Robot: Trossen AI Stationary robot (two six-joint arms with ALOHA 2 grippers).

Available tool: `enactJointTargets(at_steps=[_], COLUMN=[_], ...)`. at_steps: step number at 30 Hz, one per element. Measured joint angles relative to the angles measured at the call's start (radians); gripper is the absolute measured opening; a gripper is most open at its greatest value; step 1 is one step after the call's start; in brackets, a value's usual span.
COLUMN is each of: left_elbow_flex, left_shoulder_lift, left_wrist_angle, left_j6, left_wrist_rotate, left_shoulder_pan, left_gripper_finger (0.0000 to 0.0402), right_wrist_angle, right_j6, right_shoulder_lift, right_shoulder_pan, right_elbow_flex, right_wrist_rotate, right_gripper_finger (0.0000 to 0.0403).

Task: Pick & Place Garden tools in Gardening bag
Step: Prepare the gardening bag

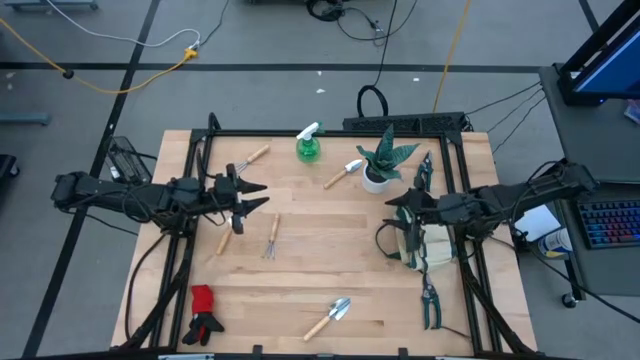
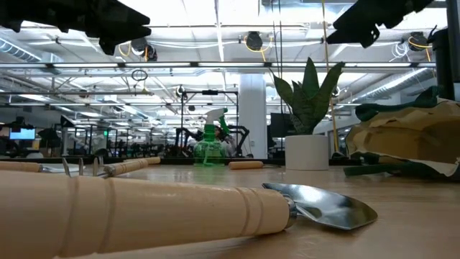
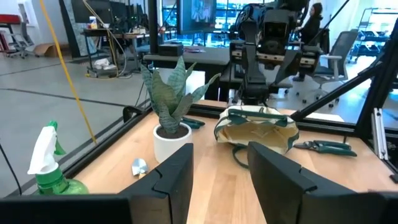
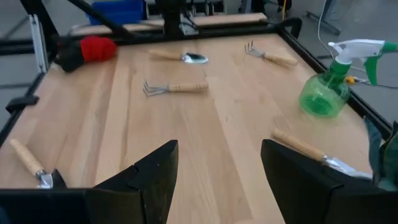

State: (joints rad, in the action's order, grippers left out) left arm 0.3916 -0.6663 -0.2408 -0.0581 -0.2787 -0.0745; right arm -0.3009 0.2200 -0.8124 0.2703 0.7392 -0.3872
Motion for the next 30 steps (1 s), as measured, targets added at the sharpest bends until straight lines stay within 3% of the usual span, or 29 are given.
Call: enactJointTargets(at_steps=[9,23,30], left_elbow_flex=[0.000,0.000,0.000], left_shoulder_lift=[-0.003,-0.003,-0.003], left_wrist_angle=[0.004,0.007,0.015], left_j6=[0.001,0.002,0.002], left_wrist_rotate=[0.000,0.000,0.000], left_shoulder_pan=[0.000,0.000,0.000], left_gripper_finger=[0.0157,0.0157,0.0157], right_wrist_angle=[-0.149,-0.528,-0.579], right_j6=[0.121,0.371,0.419], right_shoulder_lift=[-0.191,-0.309,-0.346], right_shoulder_pan=[0.000,0.000,0.000], right_elbow_flex=[0.123,0.169,0.169], right_wrist_rotate=[0.192,0.146,0.122], right_gripper_finger=[0.0227,0.0226,0.0226])
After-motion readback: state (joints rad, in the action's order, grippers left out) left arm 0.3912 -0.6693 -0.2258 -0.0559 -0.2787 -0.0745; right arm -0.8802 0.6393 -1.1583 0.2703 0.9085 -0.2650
